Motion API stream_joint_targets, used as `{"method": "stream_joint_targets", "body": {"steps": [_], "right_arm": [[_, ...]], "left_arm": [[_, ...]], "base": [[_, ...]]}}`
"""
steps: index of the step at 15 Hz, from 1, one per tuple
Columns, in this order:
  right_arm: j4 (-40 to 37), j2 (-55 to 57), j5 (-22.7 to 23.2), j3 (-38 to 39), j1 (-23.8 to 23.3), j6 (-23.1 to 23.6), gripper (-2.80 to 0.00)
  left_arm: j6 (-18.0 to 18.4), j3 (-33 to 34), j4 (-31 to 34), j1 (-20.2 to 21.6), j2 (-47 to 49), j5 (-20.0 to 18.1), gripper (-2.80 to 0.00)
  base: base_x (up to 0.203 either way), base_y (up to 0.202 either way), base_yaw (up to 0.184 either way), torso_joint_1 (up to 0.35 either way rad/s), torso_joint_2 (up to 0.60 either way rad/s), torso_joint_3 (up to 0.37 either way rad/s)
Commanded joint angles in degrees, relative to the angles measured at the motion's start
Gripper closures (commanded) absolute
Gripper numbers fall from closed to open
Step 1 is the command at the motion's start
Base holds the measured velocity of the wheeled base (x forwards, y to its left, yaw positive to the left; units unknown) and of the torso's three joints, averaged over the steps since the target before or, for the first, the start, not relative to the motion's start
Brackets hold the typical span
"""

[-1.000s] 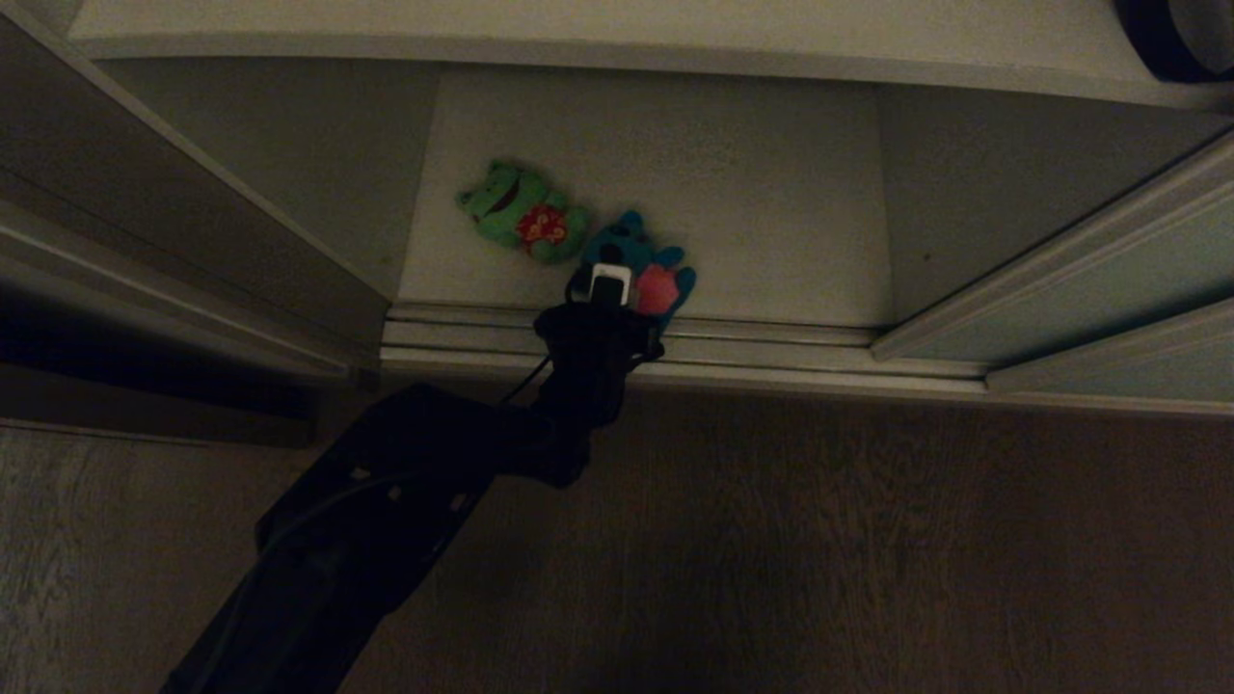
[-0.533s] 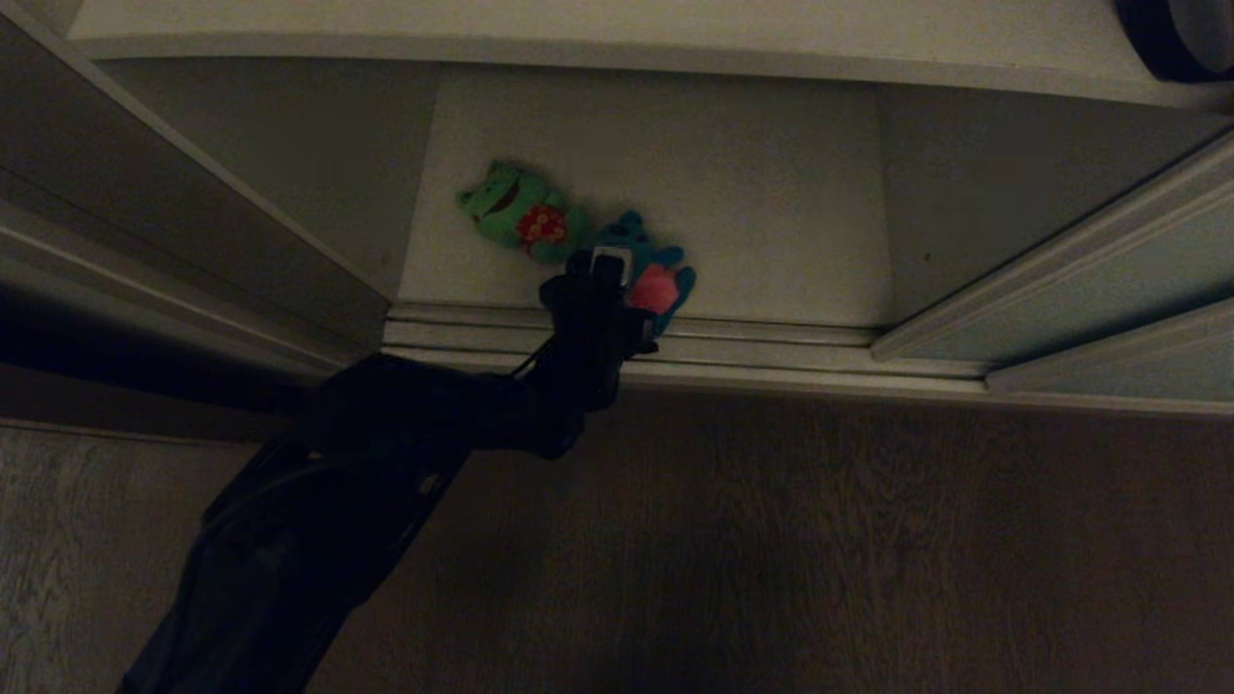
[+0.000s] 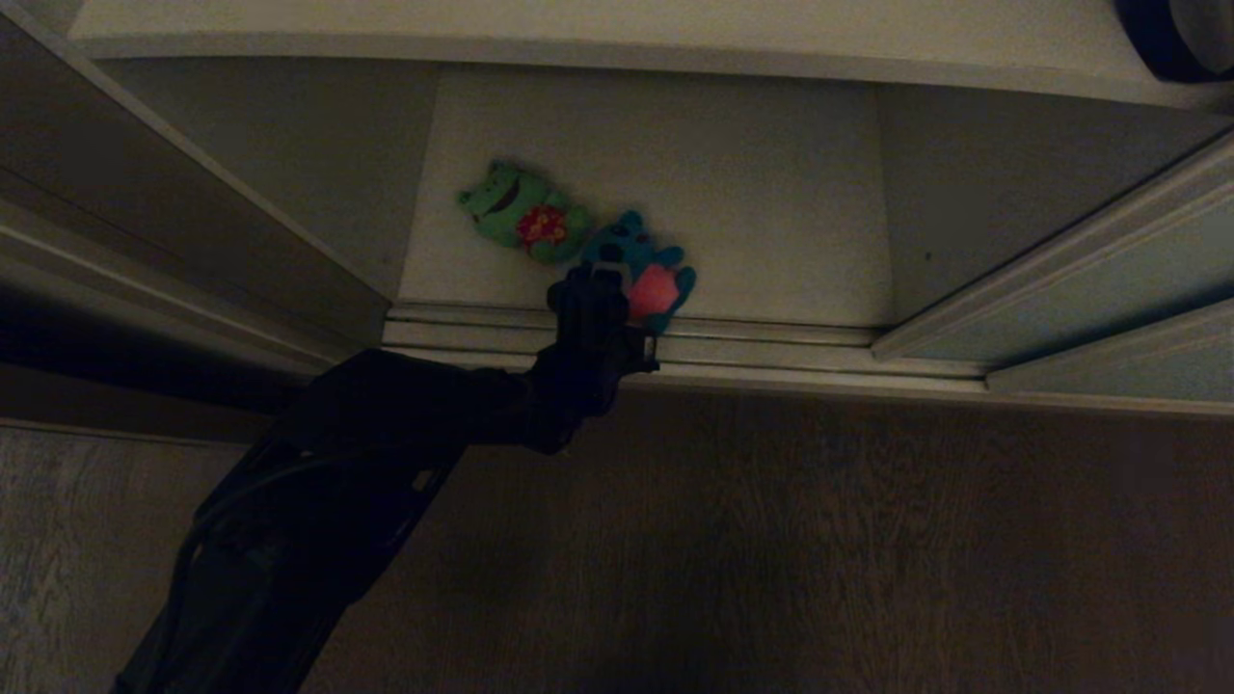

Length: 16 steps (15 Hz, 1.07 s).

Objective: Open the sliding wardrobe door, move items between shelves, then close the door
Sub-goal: Place the blue doll on the lower shelf

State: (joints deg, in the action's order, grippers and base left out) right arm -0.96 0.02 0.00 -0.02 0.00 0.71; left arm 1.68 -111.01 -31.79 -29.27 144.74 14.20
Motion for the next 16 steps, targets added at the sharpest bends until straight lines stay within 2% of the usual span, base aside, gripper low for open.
{"method": "stream_joint_targets", "body": {"steps": [1, 7, 12, 16], "right_arm": [[0.0, 0.0, 0.0, 0.0, 0.0, 0.0, 0.0], [0.0, 0.0, 0.0, 0.0, 0.0, 0.0, 0.0], [0.0, 0.0, 0.0, 0.0, 0.0, 0.0, 0.0], [0.0, 0.0, 0.0, 0.0, 0.0, 0.0, 0.0]], "left_arm": [[0.1, 0.0, -0.5, 0.3, 0.6, 0.0, 0.0], [0.3, 0.0, -1.4, 0.2, 2.0, -0.7, 0.0], [0.2, -0.1, -6.1, 0.3, 2.2, -2.5, 0.0], [0.3, 0.0, -6.3, 0.3, 2.9, -2.9, 0.0]], "base": [[0.0, 0.0, 0.0, 0.0, 0.0, 0.0], [0.0, 0.0, 0.0, 0.0, 0.0, 0.0], [0.0, 0.0, 0.0, 0.0, 0.0, 0.0], [0.171, 0.0, 0.001, 0.001, 0.0, 0.003]]}}
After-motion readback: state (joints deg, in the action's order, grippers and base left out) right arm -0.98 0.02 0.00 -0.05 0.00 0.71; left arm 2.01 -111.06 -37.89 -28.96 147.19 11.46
